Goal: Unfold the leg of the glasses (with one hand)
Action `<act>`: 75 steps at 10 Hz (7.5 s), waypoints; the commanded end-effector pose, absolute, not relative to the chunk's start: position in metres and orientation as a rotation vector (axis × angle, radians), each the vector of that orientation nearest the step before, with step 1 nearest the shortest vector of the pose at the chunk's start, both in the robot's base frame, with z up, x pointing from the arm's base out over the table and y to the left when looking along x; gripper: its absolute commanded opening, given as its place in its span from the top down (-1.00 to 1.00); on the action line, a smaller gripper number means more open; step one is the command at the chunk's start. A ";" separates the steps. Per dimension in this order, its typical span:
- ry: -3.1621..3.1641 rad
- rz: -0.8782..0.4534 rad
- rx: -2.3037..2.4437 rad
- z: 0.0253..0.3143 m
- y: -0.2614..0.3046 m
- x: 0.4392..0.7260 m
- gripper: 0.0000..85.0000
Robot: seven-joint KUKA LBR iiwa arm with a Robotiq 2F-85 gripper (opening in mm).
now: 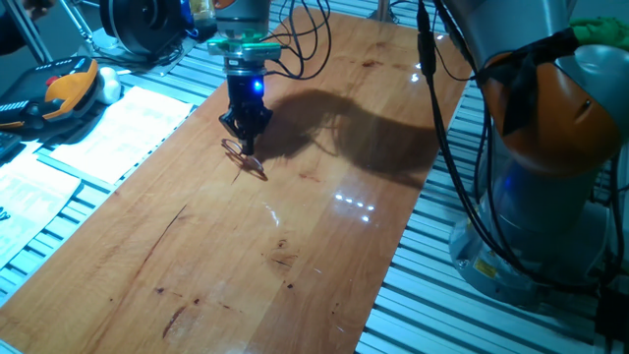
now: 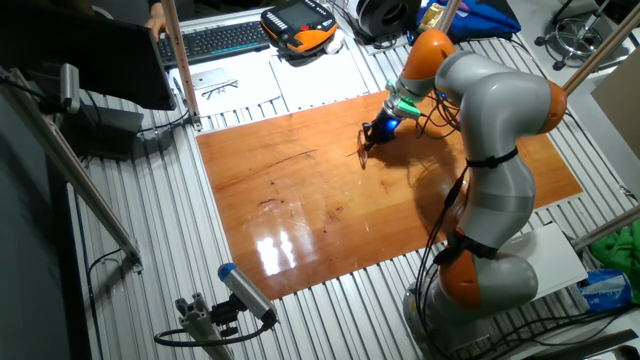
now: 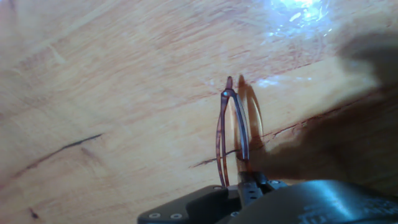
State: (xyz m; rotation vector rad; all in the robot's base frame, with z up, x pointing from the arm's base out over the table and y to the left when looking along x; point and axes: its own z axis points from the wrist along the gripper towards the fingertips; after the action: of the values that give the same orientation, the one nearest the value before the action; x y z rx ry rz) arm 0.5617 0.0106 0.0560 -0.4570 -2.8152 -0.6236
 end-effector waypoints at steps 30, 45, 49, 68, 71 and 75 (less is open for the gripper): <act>-2.685 -0.983 -0.572 0.044 0.024 0.576 1.00; -2.740 -0.925 -0.615 0.051 0.023 0.573 1.00; -2.751 -0.904 -0.638 0.054 0.024 0.571 1.00; -3.032 0.152 -0.740 0.059 0.037 0.574 1.00; -3.042 0.191 -0.767 0.058 0.047 0.578 1.00; -3.068 0.268 -0.733 0.057 0.052 0.580 1.00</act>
State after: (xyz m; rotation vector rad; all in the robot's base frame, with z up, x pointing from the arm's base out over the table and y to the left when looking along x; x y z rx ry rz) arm 0.5804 0.0523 0.0566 -0.7324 -3.0658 0.2684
